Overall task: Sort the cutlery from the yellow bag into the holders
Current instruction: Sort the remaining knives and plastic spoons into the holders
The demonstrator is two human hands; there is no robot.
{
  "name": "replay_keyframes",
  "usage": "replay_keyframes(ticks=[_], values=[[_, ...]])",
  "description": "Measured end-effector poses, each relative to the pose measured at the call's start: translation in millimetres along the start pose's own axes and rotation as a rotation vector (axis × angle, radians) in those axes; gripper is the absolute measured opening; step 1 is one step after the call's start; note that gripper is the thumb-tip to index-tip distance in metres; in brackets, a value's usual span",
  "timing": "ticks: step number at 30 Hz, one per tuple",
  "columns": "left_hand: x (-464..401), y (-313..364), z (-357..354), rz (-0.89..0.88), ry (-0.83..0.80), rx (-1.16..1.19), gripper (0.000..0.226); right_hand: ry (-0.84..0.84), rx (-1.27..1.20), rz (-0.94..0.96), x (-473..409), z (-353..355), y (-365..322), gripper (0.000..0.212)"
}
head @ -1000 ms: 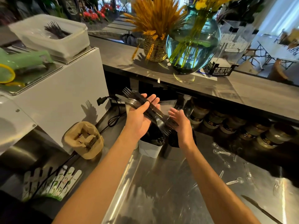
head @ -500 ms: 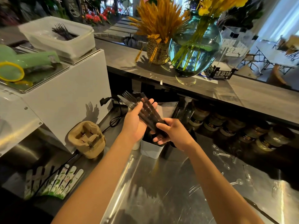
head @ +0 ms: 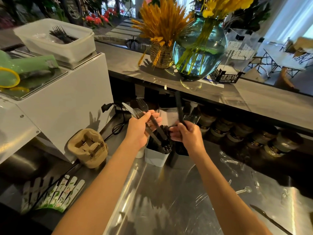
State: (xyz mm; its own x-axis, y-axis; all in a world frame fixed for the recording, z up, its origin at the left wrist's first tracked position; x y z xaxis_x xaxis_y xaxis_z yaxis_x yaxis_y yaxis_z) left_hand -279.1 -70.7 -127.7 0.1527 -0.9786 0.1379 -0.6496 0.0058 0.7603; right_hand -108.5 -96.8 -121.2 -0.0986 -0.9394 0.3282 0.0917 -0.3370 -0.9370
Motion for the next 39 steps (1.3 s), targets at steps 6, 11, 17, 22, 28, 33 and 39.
replay_keyframes(ticks=[6, 11, 17, 22, 28, 33, 39], values=[[-5.8, -0.5, 7.6, 0.157, -0.119, -0.226, 0.029, -0.094, 0.025, -0.023, 3.3, 19.9, -26.0, 0.004], [-12.2, -2.6, 12.0, 0.282, -0.194, -0.212, 0.055, -0.001, 0.082, -0.037, 6.5, 41.4, -52.0, 0.019], [-7.2, -1.9, 7.0, 0.305, -0.274, -0.335, 0.048, -0.274, 0.333, 0.002, 18.5, 58.3, -79.4, 0.02], [20.3, -8.6, -18.1, 0.409, -0.497, -0.478, 0.038, -0.169, 0.196, -0.033, -5.4, 40.6, -68.0, 0.018], [28.5, -20.6, -27.0, 0.301, -0.492, -0.651, 0.034, -0.022, -0.296, -0.281, -27.7, 27.2, -19.6, 0.034], [28.1, -25.5, -28.7, 0.206, -0.423, -0.68, 0.027, -0.048, -0.31, -0.3, -24.6, 20.1, -6.4, 0.008], [25.9, -25.4, -31.6, 0.225, -0.44, -0.663, 0.019, -0.18, -0.242, -0.368, -12.8, 6.9, -11.1, 0.032]])
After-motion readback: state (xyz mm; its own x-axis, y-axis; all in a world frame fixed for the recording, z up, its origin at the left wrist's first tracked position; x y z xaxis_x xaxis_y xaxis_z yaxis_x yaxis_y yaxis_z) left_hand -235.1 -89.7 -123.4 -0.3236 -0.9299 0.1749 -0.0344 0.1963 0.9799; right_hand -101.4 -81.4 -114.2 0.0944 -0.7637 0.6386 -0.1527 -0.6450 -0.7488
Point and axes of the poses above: each hand's wrist, its own x-axis away from the middle knuckle, its own z-axis out of the back of the hand, y = z × x, the point moved 3 cm from there along -x, towards the middle knuckle, and after that the axes turned 12 degrees about -z, right-handed, at the moved point
